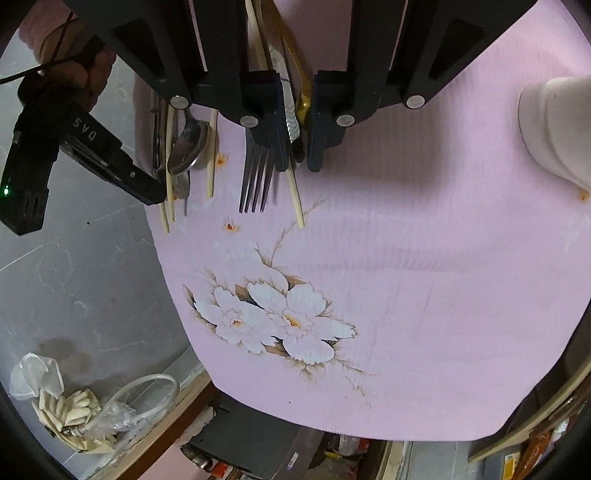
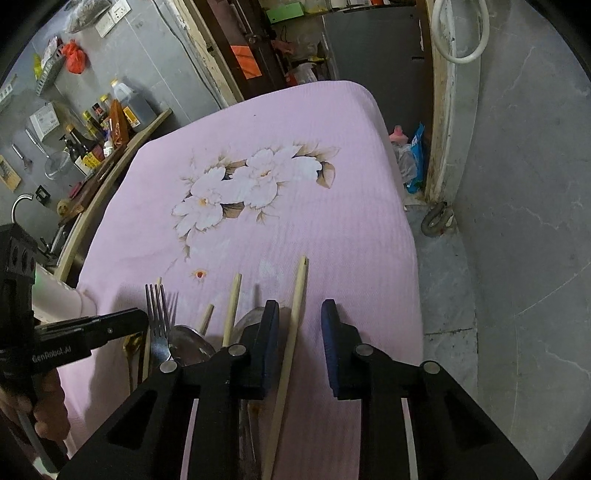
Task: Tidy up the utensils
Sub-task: 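Close the left tool on a wooden chopstick while the right tool grasps another chopstick, then lift both chopsticks and carry them over the white caddy with both tools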
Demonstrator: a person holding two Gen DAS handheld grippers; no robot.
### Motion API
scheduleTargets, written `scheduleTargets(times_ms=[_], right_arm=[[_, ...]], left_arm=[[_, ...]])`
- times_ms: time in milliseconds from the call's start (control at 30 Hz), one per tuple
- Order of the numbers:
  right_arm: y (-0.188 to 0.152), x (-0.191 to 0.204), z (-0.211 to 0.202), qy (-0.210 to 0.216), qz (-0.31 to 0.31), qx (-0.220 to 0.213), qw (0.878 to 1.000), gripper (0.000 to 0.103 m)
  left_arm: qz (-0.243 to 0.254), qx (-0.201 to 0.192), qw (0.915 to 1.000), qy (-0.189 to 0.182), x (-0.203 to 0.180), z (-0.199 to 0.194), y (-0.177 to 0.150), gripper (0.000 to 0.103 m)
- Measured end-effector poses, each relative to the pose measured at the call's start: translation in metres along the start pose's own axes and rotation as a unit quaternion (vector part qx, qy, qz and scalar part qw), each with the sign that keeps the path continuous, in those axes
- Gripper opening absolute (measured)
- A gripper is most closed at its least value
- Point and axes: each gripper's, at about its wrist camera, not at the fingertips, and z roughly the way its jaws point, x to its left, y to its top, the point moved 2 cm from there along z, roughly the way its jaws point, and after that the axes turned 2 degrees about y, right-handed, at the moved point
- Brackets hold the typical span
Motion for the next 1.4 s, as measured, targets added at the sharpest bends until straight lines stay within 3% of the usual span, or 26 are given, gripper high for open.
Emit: scheduleTargets(times_ms=[200, 500, 733, 833, 900, 1100, 1400], right_arm=[[0.001, -0.006, 0.0, 0.001, 0.002, 0.002, 1.0, 0.021], [0.003, -0.007, 0.001, -0.003, 0.003, 0.012, 1.0, 0.021], [0.012, 0.005, 0.009, -0.043, -0.009, 0.041, 0.998, 0.021], [0.013, 0.008, 0.011, -0.053, -0.006, 0.042, 0.998, 0.008], [0.014, 0.004, 0.01, -0.029, 0.019, 0.041, 0.999, 0.005], [0.016, 0.001, -0.025, 0.023, 0.059, -0.027, 0.998, 0.004], [0.005, 0.032, -0.099, 0.027, 0.065, -0.141, 0.988, 0.004]], left_arm=[[-0.024, 0.011, 0.9994, -0.022, 0.007, 0.001, 0.002, 0.01], [0.017, 0.03, 0.9994, 0.008, -0.013, 0.009, 0.011, 0.01], [0.038, 0.06, 0.9971, 0.029, -0.021, 0.017, 0.018, 0.009], [0.045, 0.06, 0.9964, 0.04, -0.024, 0.018, 0.018, 0.007], [0.036, 0.058, 0.997, 0.035, -0.021, 0.017, 0.018, 0.007], [0.023, 0.026, 0.9993, 0.016, -0.011, -0.007, 0.014, 0.006], [0.05, -0.07, 0.996, -0.023, -0.001, -0.081, 0.003, 0.006]])
